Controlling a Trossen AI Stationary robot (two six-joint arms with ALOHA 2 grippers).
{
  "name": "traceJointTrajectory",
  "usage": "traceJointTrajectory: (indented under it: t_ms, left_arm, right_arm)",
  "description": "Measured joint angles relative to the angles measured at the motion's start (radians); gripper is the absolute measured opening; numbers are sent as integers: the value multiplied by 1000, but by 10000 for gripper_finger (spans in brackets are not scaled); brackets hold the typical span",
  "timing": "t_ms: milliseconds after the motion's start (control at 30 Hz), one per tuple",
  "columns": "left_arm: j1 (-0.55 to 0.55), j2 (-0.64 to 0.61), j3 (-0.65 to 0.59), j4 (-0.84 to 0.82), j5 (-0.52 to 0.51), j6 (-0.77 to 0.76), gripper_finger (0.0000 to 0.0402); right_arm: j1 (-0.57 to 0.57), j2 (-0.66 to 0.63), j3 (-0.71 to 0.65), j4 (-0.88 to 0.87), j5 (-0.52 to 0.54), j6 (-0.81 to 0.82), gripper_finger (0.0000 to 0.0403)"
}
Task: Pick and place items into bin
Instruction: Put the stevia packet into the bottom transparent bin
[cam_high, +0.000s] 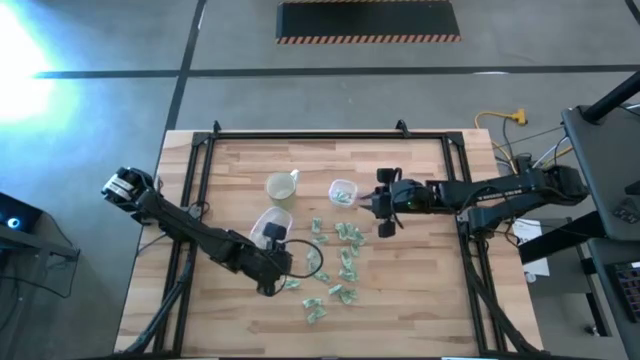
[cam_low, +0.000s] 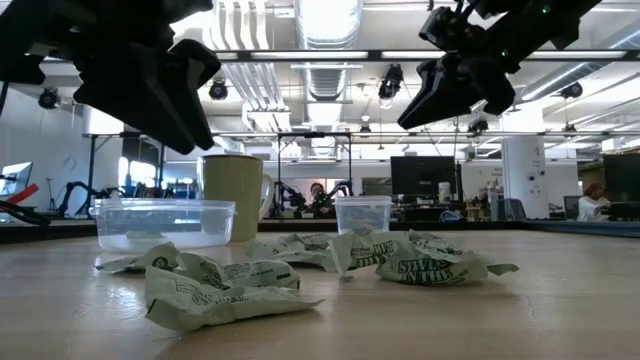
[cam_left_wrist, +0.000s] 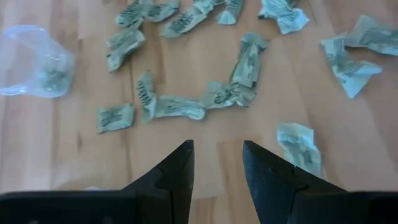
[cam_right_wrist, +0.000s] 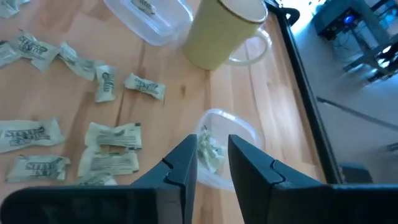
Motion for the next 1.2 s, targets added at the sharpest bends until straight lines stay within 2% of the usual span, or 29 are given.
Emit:
traceJointTrajectory:
  t_ms: [267,600,833,1200]
  left_arm:
    - [-45,40,13,81,34,14,121]
    - [-137,179,14,165,32,-55,121]
    - [-134,233,14,180,-7,-54,121]
    - [-133,236,10,189,-22,-77,121]
  right_arm:
    - [3,1,-4,-43,0,24,77]
    - [3,0,-4,-54,0,50,81]
    - [5,0,-4,-78,1,83,73]
    - [5,1,-23,-100,1,124,82]
